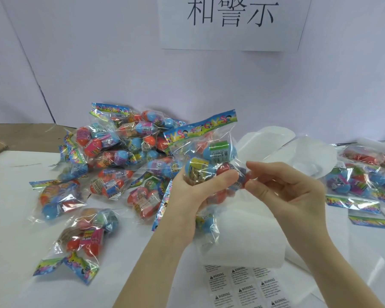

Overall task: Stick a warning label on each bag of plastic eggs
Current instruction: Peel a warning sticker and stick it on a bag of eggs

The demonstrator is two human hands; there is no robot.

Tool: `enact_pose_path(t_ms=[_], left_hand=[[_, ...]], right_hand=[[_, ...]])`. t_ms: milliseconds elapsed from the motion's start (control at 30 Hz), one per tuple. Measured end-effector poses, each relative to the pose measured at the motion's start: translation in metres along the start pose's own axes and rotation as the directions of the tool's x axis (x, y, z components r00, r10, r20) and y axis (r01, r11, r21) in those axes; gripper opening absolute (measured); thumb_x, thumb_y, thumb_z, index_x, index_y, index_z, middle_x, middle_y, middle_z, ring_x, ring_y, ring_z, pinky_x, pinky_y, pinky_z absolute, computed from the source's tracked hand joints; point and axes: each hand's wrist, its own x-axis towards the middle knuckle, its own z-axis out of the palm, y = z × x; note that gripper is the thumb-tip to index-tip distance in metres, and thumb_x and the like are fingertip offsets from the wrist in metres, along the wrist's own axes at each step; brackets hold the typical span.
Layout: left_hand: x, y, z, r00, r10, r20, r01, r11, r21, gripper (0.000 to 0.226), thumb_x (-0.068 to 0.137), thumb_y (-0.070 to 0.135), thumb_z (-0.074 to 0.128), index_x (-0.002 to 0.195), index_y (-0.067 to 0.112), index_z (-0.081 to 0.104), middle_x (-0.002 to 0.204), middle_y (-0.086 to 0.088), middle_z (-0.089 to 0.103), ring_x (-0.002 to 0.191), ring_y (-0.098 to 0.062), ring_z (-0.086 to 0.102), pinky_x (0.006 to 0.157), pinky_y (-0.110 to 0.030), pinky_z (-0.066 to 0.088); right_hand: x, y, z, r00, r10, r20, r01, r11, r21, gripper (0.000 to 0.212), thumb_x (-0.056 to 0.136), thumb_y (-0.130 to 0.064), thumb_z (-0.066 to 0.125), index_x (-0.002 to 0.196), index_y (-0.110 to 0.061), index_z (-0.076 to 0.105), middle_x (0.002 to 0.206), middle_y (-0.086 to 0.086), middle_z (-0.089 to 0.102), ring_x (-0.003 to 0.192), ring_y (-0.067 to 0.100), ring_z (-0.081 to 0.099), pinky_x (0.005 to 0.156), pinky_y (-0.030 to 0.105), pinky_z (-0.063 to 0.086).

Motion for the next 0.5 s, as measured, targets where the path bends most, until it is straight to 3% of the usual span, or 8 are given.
enact_pose_path(t_ms=[200, 300, 433, 500], left_hand=[[-0.0005, 0.0018, 0.0008, 1.000, 0.025, -0.009, -0.025, 1.000, 0.001, 0.015, 0.055, 0.018, 0.076, 0.067, 0.027, 0.075, 0.066, -0.001, 0.072, 0.052, -0.011, 0.065, 0.051, -0.017, 0.050], [-0.0001, 0.0017, 0.0010, 0.999, 0.027, -0.027, -0.027, 0.999, -0.017, 0.014, 0.055, 0.016, 0.076, 0.069, 0.015, 0.073, 0.064, -0.005, 0.071, 0.048, -0.015, 0.064, 0.046, -0.016, 0.047], [0.0000, 0.0041, 0.0016, 1.000, 0.022, -0.017, -0.022, 1.000, -0.004, 0.046, 0.044, 0.009, 0.086, 0.084, 0.006, 0.064, 0.063, -0.005, 0.070, 0.046, -0.015, 0.063, 0.044, -0.015, 0.046], [-0.0003, 0.0047, 0.0020, 0.999, 0.020, -0.031, -0.020, 1.000, -0.006, 0.053, 0.038, 0.022, 0.083, 0.085, 0.006, 0.062, 0.062, -0.003, 0.070, 0.045, -0.014, 0.062, 0.045, -0.015, 0.047]], right_hand=[[0.0015, -0.0002, -0.0027, 0.998, 0.028, 0.052, -0.030, 0.999, 0.042, 0.035, 0.060, -0.015, 0.069, 0.081, -0.042, 0.075, 0.068, -0.013, 0.066, 0.065, 0.003, 0.060, 0.067, 0.012, 0.048], [0.0018, -0.0011, -0.0036, 0.998, 0.027, 0.062, -0.033, 0.996, 0.088, 0.032, 0.060, -0.015, 0.070, 0.080, -0.038, 0.076, 0.068, -0.011, 0.066, 0.064, 0.004, 0.061, 0.064, 0.012, 0.048], [0.0030, -0.0024, -0.0048, 0.995, 0.080, 0.065, -0.088, 0.986, 0.143, 0.022, 0.060, -0.022, 0.069, 0.078, -0.032, 0.077, 0.066, -0.007, 0.068, 0.057, 0.007, 0.058, 0.057, 0.015, 0.047], [0.0038, -0.0025, -0.0057, 0.993, 0.110, 0.049, -0.116, 0.983, 0.141, 0.019, 0.060, -0.022, 0.068, 0.074, -0.030, 0.077, 0.061, -0.006, 0.067, 0.052, 0.007, 0.055, 0.056, 0.016, 0.047]])
